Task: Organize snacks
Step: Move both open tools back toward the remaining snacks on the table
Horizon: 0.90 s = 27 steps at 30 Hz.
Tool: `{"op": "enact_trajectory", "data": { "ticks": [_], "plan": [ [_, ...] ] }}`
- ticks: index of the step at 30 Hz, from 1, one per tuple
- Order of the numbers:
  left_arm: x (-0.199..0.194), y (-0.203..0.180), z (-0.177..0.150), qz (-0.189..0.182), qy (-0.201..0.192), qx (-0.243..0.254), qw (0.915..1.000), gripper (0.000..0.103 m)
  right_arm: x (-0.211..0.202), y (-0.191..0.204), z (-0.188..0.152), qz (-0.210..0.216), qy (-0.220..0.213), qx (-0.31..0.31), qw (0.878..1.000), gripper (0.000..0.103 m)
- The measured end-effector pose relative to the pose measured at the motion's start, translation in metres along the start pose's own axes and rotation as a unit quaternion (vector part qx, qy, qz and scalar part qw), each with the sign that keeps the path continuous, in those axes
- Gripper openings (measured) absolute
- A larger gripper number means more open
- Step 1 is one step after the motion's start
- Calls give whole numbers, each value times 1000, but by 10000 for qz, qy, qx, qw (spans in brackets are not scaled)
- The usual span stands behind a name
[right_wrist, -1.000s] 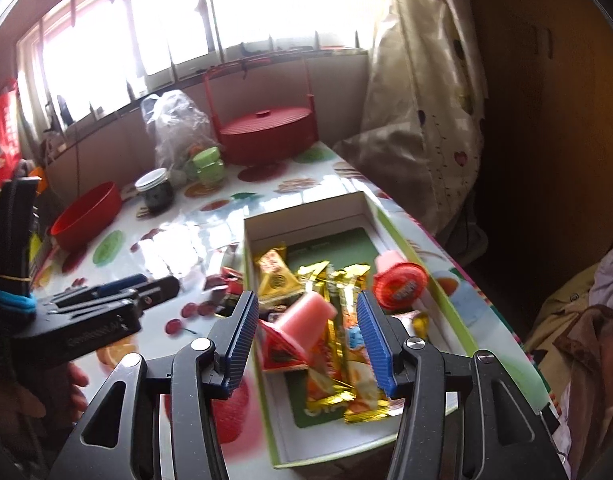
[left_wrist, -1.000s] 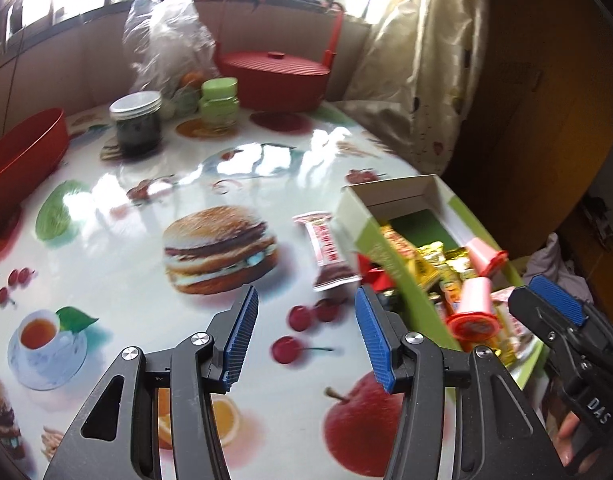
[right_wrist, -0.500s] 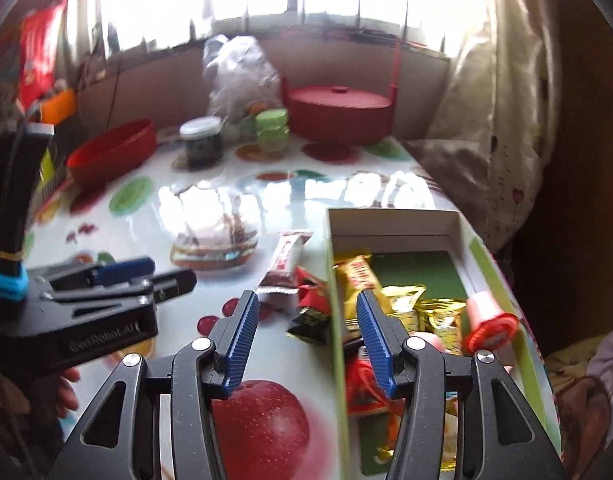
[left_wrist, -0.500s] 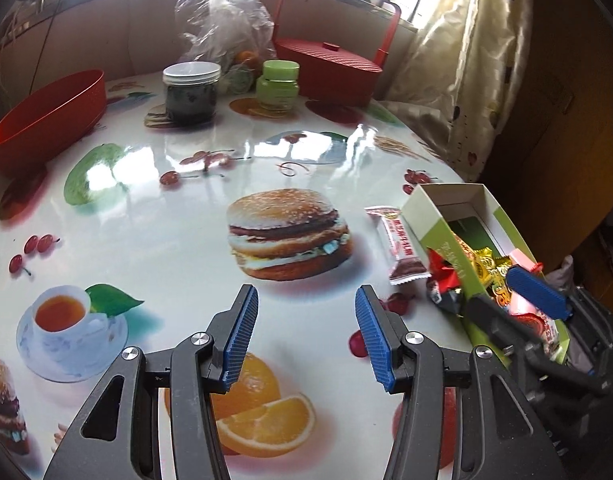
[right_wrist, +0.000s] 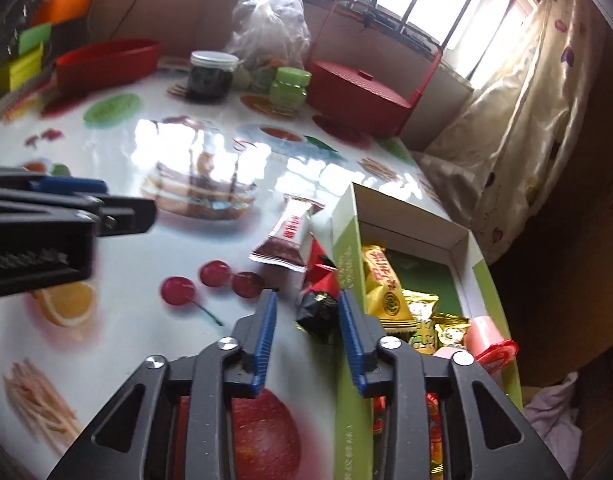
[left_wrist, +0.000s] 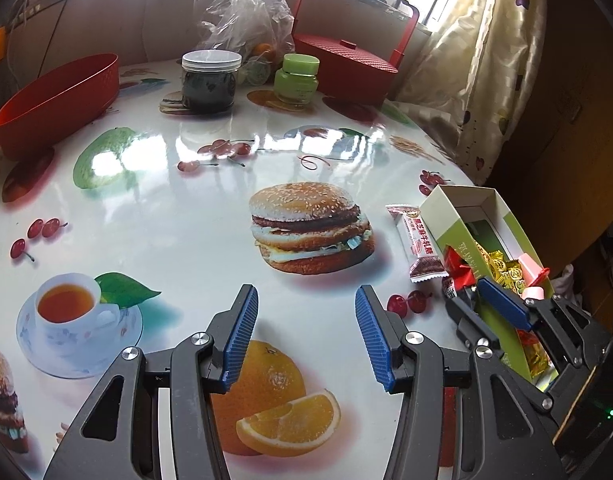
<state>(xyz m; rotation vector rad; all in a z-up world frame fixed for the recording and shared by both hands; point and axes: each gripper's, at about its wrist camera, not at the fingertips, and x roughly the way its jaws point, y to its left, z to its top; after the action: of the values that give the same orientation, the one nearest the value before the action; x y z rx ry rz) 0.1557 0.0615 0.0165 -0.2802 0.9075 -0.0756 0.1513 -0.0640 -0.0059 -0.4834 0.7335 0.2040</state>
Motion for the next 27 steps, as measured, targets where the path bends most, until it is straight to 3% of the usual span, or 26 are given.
{"op": "enact_trajectory", "data": {
  "ticks": [5, 8, 12, 17, 27],
  "plan": [
    [1, 0, 0, 6, 22, -3, 10000, 52, 1, -1, 1, -98, -57, 18, 9999, 19],
    [2, -1, 0, 3, 34, 3, 10000, 52, -1, -7, 0, 62, -100, 207, 9997, 8],
    [4, -3, 0, -7, 66, 33, 10000, 52, -5, -13, -2, 379, -154, 496, 9979, 7],
    [6, -6, 3, -26, 67, 98, 9999, 52, -11, -26, -5, 1129, -153, 1110, 9873, 7],
    [15, -23, 21, -263, 68, 473, 9985, 52, -25, -33, -14, 1636, -165, 1462, 9755, 7]
  ]
}}
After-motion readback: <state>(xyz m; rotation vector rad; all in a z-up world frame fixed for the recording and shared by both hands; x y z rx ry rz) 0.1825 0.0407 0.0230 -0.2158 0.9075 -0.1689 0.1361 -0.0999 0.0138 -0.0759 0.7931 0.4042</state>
